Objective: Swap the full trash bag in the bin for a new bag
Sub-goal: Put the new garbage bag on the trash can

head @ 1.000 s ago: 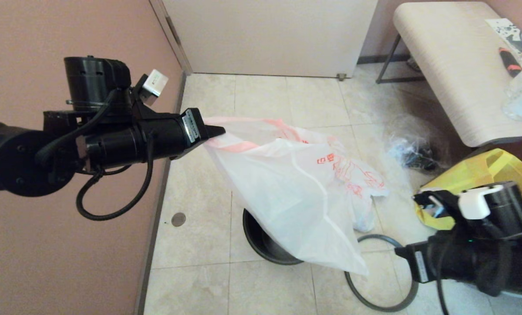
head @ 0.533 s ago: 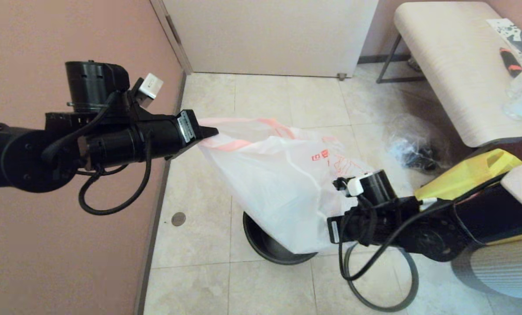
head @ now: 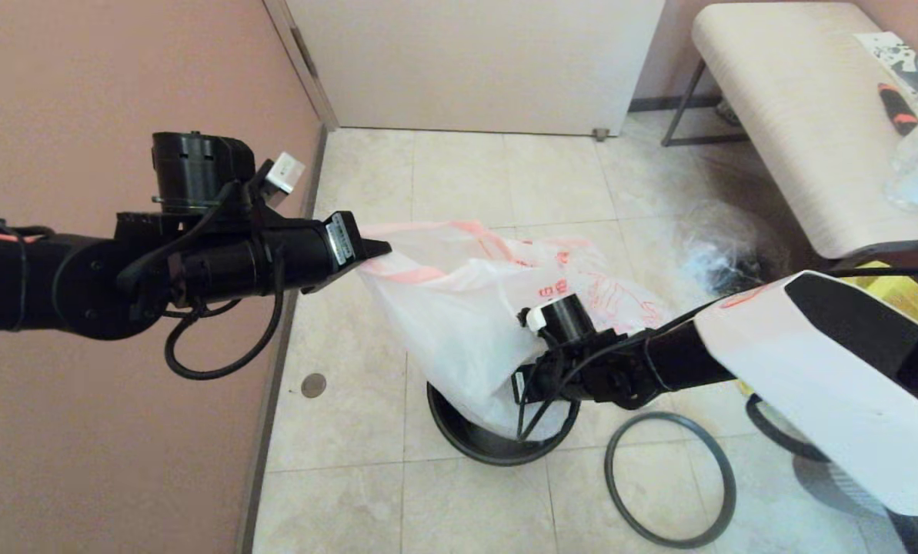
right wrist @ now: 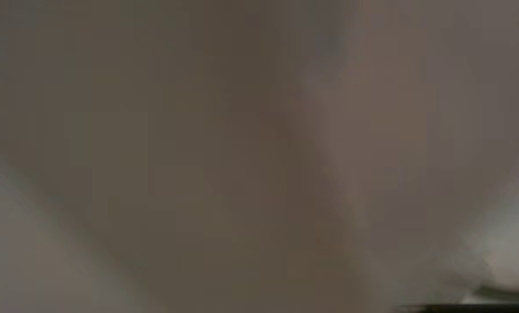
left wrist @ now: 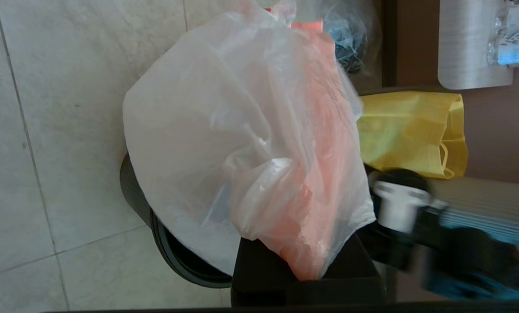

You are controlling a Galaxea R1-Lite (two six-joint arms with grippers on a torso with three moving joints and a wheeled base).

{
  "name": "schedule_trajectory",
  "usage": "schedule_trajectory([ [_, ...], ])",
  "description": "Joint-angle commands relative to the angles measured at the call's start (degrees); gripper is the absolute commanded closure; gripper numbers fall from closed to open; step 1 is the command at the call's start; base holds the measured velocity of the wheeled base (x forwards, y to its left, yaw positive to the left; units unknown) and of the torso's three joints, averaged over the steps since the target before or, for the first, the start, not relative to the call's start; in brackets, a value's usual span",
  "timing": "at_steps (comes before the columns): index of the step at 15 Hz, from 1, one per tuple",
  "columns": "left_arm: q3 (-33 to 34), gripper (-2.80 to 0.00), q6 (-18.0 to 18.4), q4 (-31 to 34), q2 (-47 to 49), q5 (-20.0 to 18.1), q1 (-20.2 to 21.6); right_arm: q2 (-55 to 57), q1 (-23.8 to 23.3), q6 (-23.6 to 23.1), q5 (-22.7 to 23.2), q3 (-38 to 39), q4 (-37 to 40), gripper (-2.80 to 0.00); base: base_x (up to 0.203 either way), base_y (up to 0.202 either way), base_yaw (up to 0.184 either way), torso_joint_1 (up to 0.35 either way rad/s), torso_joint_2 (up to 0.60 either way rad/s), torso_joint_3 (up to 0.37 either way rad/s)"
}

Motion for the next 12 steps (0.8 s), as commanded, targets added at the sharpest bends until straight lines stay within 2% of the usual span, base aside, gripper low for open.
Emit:
schedule_trajectory([
  [1, 0.08, 0.0, -0.25, -0.04, -0.56, -0.53, -0.1, 9.35, 0.19, 0.06, -0.09, -10.66, 2.17, 0.0, 0.0, 0.0, 0.0, 0.0, 0.0, 0.0],
  [3, 0.21, 0.0, -0.23, -0.01, -0.57, -1.03, -0.29, 14.33, 0.77, -0.15, -0.31, -19.51, 7.19, 0.0, 0.0, 0.0, 0.0, 0.0, 0.0, 0.0],
  [4, 0.26, 0.0, -0.17, 0.06, -0.12, -1.15, -0.29, 16.64, 1.42, -1.29, -0.44, -21.52, 8.86, 0.0, 0.0, 0.0, 0.0, 0.0, 0.0, 0.0],
  [6, 0.35, 0.0, -0.16, 0.06, 0.18, -1.24, -0.9, 17.93, 2.15, -2.72, -1.8, -21.58, 9.63, 0.0, 0.0, 0.0, 0.0, 0.0, 0.0, 0.0],
  [9, 1.37, 0.0, 0.02, -0.03, 0.32, -1.15, -2.94, 20.25, 2.28, -3.17, -7.79, -21.3, 9.98, 0.0, 0.0, 0.0, 0.0, 0.0, 0.0, 0.0],
  [12, 2.11, 0.0, 0.02, -0.13, 0.32, -1.19, -3.98, 22.62, 2.35, -5.99, -9.85, -21.23, 9.84, 0.0, 0.0, 0.0, 0.0, 0.0, 0.0, 0.0],
])
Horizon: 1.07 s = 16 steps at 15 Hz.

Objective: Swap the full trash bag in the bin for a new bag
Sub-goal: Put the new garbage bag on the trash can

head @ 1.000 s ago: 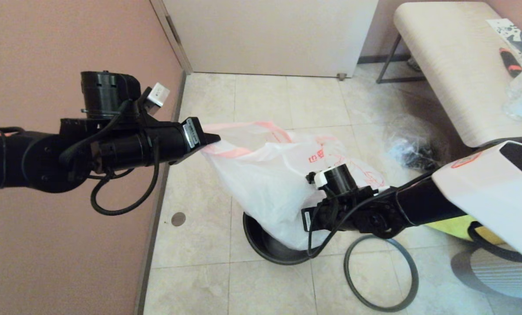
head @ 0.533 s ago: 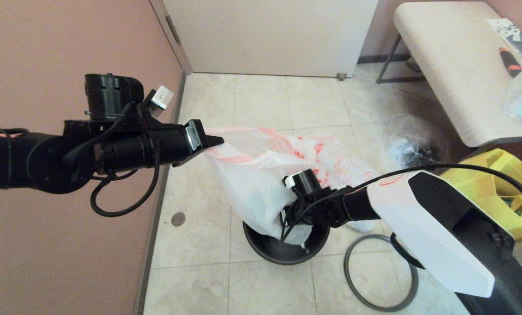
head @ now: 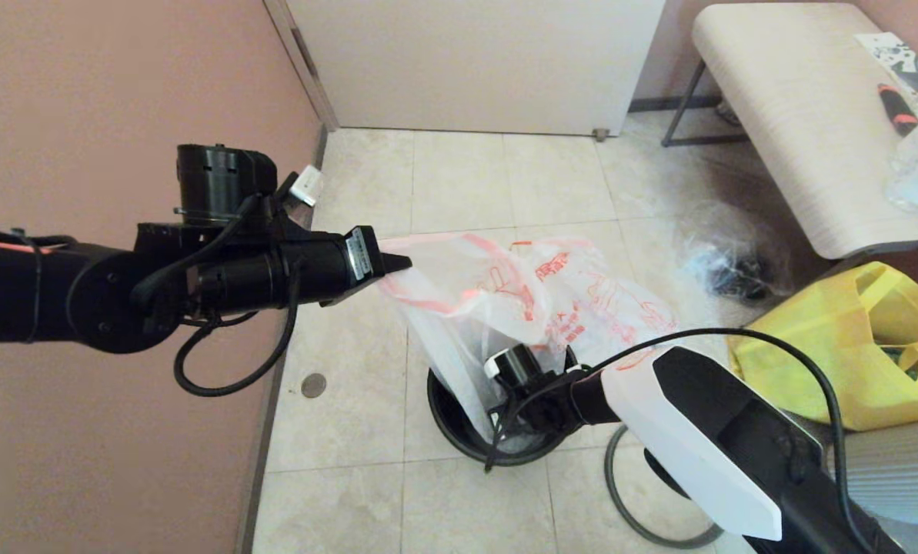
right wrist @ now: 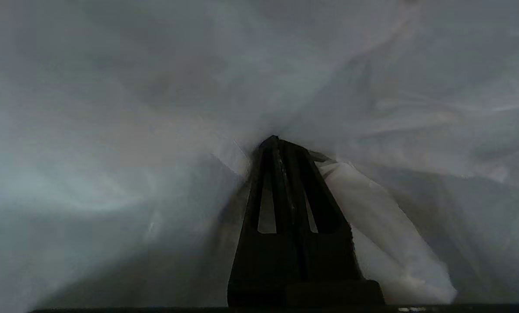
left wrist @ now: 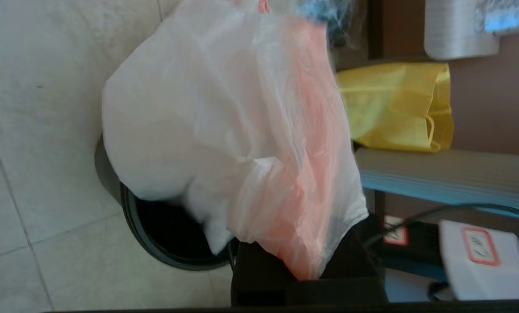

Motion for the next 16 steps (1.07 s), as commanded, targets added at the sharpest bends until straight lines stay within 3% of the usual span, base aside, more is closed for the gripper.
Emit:
schedule_trajectory([
  [1, 0.78, 0.0, -0.09, -0.29, 0.37, -0.08, -1.13, 3.46, 0.23, -1.71, -2.18, 0.05, -0.19, 0.0, 0.0, 0.0, 0.0, 0.0, 0.0, 0.0],
  [6, 1.12, 0.0, 0.0, -1.56, 2.35, -0.03, -2.79, 2.99, 0.67, -4.16, -4.73, -0.03, -3.12, 0.0, 0.0, 0.0, 0.0, 0.0, 0.0, 0.0],
  [9, 2.47, 0.0, 0.09, -2.31, 2.14, 0.06, -3.09, -5.12, 1.28, -0.62, -4.75, 3.38, -3.05, 0.0, 0.0, 0.0, 0.0, 0.0, 0.0, 0.0],
  [12, 2.65, 0.0, 0.26, -3.37, 2.32, 0.15, -3.08, -14.39, 2.23, 3.73, -4.59, 16.49, -4.38, 0.0, 0.0, 0.0, 0.0, 0.0, 0.0, 0.0],
  [16, 2.56, 0.0, 0.17, -3.45, 2.32, 0.17, -3.0, -26.28, 3.42, 7.44, -4.55, 34.71, -14.56, 0.0, 0.0, 0.0, 0.0, 0.0, 0.0, 0.0],
])
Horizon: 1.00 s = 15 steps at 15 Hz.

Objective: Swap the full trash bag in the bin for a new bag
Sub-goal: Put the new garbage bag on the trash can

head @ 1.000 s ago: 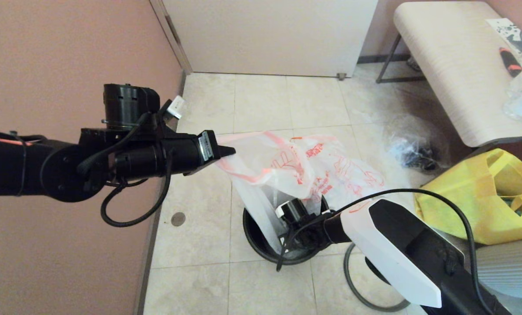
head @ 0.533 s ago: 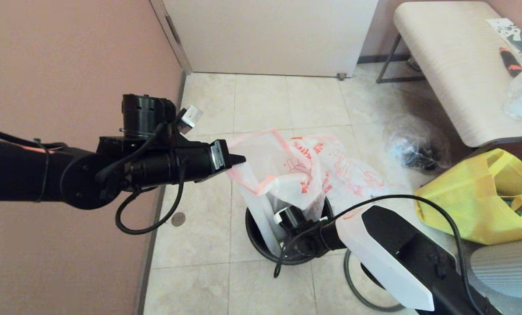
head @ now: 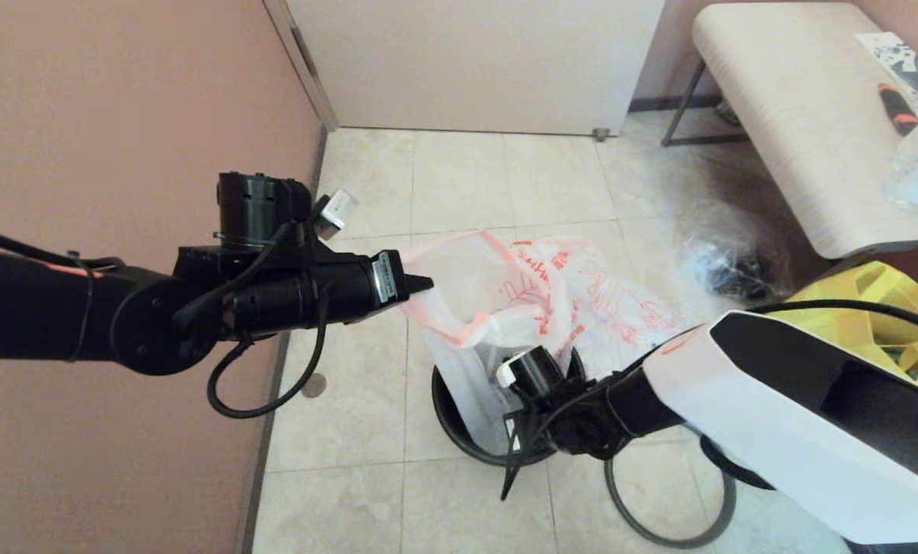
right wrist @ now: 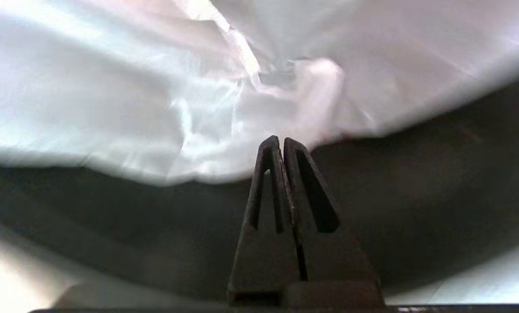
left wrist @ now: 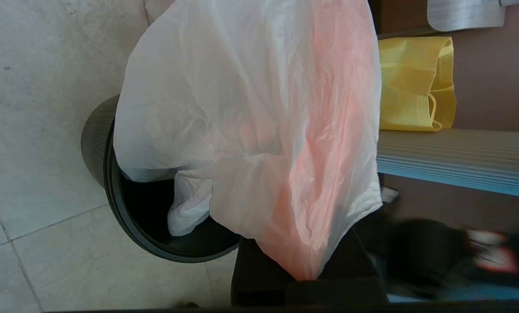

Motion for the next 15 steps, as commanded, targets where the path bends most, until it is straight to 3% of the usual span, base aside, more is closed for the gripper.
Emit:
schedule_trajectory([
  [1, -0.09, 0.0, -0.22, -0.09, 0.27, -0.21, -0.05, -10.95, 0.48, 2.27, 0.03, 7.57, -3.33, 0.0, 0.0, 0.0, 0.0, 0.0, 0.0, 0.0],
  [3, -0.09, 0.0, -0.21, 0.0, 0.67, -0.21, -0.05, -18.09, 0.54, 4.72, 1.46, 10.8, -4.24, 0.0, 0.0, 0.0, 0.0, 0.0, 0.0, 0.0],
  [4, -0.09, 0.0, -0.19, -0.02, 1.03, -0.21, -0.05, -21.57, 0.53, 5.69, 2.32, 11.69, -4.46, -2.8, 0.0, 0.0, 0.0, 0.0, 0.0, 0.0],
  [6, -0.18, 0.0, -0.13, -0.08, 1.37, -0.22, -0.07, -26.67, 0.58, 7.81, 3.37, 12.06, -4.69, -2.8, 0.0, 0.0, 0.0, 0.0, 0.0, 0.0],
  [9, -0.09, 0.0, -0.22, -0.09, 1.11, -0.29, -0.4, -26.98, 0.52, 8.46, 4.13, 5.84, -3.06, -2.8, 0.0, 0.0, 0.0, 0.0, 0.0, 0.0],
  [15, -0.09, 0.0, -0.3, -0.09, 0.2, -0.38, -0.21, -12.92, 0.49, 10.77, 5.53, -23.1, 14.76, -2.8, 0.0, 0.0, 0.0, 0.0, 0.0, 0.0],
])
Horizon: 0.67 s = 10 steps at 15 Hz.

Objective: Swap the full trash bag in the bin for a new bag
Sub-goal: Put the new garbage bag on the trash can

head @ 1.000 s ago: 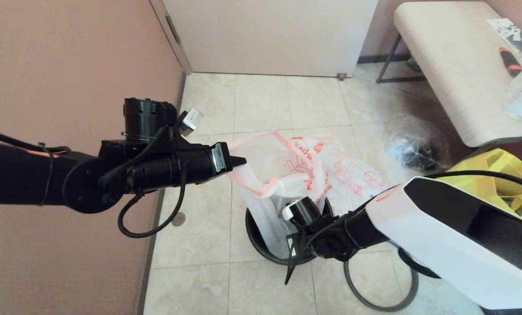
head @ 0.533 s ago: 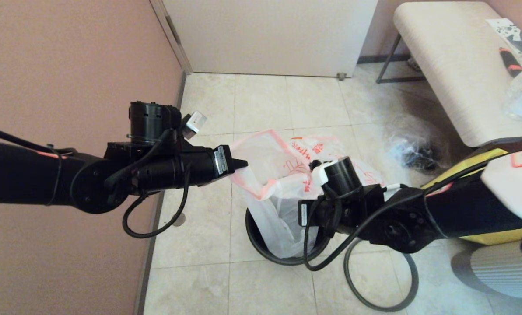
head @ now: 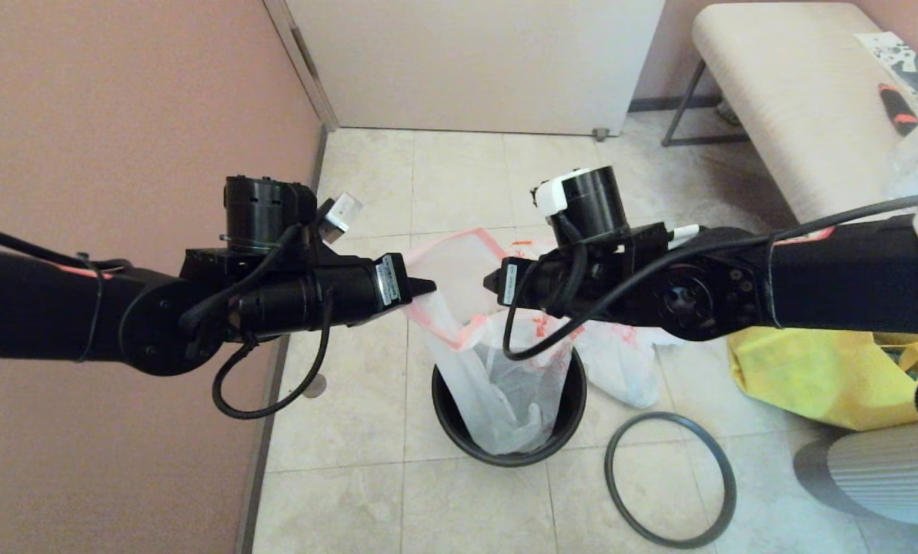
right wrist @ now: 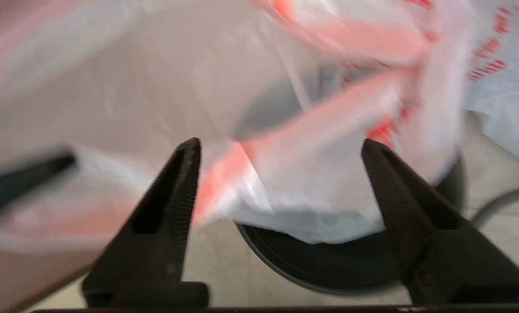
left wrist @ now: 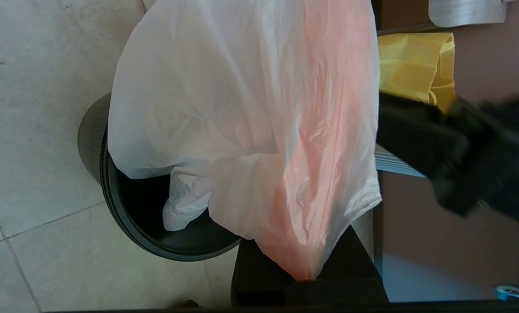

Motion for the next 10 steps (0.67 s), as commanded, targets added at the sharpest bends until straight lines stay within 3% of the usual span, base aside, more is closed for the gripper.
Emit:
schedule_trajectory([
  [1, 0.0, 0.0, -0.16, -0.13, -0.5, -0.1, -0.04, 8.66, 0.11, 1.35, 0.08, -11.15, 7.34, -2.8, 0.0, 0.0, 0.0, 0.0, 0.0, 0.0],
  [3, 0.0, 0.0, -0.25, -0.2, -1.0, -0.12, 0.03, 12.3, 0.55, 2.35, 0.08, -13.42, 12.76, -2.8, 0.0, 0.0, 0.0, 0.0, 0.0, 0.0],
  [5, 0.64, 0.0, -0.33, -0.2, -1.89, -0.34, 0.03, 13.37, 0.4, 2.31, -0.06, -13.49, 13.08, -2.8, 0.0, 0.0, 0.0, 0.0, 0.0, 0.0],
  [8, 2.89, 0.0, -0.49, -1.85, -3.91, -6.77, 1.28, 14.72, -0.38, 0.77, -0.4, -13.82, 12.72, -2.8, 0.0, 0.0, 0.0, 0.0, 0.0, 0.0],
  [10, 3.3, 0.0, -0.51, -2.13, -3.93, -7.04, 1.35, 15.0, -0.79, 0.72, -0.44, -13.84, 12.38, -2.8, 0.0, 0.0, 0.0, 0.0, 0.0, 0.0],
])
